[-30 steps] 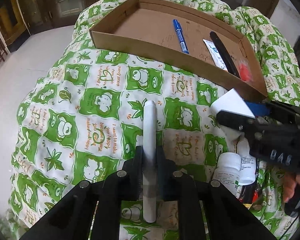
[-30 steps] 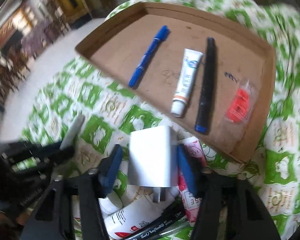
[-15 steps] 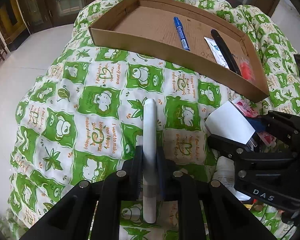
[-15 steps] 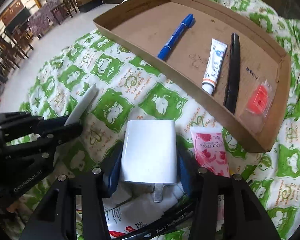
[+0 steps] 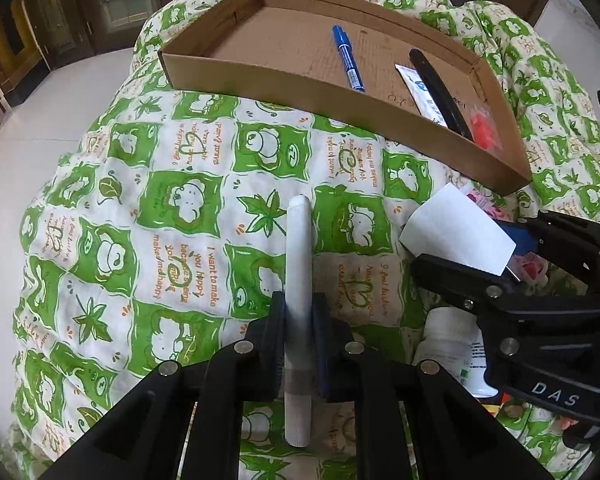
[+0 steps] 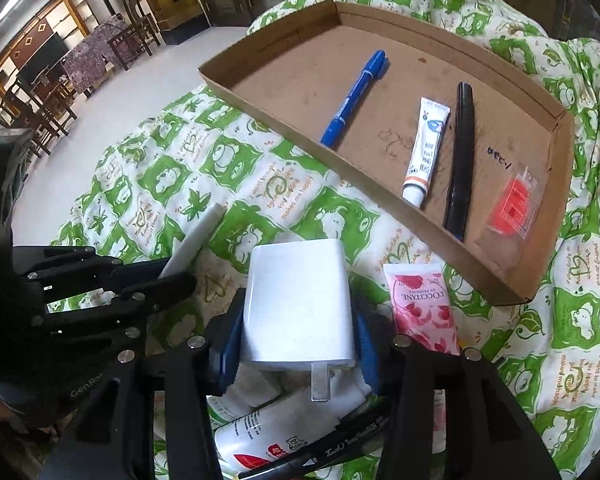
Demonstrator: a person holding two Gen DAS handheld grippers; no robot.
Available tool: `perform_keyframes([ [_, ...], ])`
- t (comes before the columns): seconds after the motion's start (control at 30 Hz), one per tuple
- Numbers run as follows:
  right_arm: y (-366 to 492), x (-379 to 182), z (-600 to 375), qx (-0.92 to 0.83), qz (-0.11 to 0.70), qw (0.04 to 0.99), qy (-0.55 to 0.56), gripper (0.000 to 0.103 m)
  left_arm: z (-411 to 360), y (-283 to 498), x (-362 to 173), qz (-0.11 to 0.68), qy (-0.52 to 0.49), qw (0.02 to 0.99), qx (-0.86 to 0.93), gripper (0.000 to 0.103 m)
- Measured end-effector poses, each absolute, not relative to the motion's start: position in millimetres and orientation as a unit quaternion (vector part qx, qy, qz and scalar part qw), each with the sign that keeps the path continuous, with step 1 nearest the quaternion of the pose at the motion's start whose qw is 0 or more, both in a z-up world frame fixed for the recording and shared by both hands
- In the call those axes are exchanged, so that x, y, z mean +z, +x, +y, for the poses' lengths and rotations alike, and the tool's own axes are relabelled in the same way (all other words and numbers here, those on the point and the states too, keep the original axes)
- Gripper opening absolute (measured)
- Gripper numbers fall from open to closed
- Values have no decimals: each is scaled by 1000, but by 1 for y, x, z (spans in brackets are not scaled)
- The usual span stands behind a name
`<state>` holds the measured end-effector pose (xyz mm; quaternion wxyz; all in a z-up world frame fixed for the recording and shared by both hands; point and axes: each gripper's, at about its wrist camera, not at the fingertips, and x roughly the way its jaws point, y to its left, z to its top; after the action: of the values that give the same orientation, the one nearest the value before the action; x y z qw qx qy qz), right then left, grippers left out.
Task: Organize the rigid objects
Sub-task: 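Lift the white pen and white charger off the bedspread with both tools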
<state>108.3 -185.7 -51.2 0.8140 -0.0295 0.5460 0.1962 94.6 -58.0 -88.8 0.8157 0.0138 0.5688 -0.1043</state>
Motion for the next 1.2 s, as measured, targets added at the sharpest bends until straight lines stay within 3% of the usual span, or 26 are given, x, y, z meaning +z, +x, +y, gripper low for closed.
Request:
perform_keyframes([
  [1.2, 121, -34, -210, 201, 515, 832, 50, 47, -35, 92, -68, 525, -59, 840, -128, 12],
])
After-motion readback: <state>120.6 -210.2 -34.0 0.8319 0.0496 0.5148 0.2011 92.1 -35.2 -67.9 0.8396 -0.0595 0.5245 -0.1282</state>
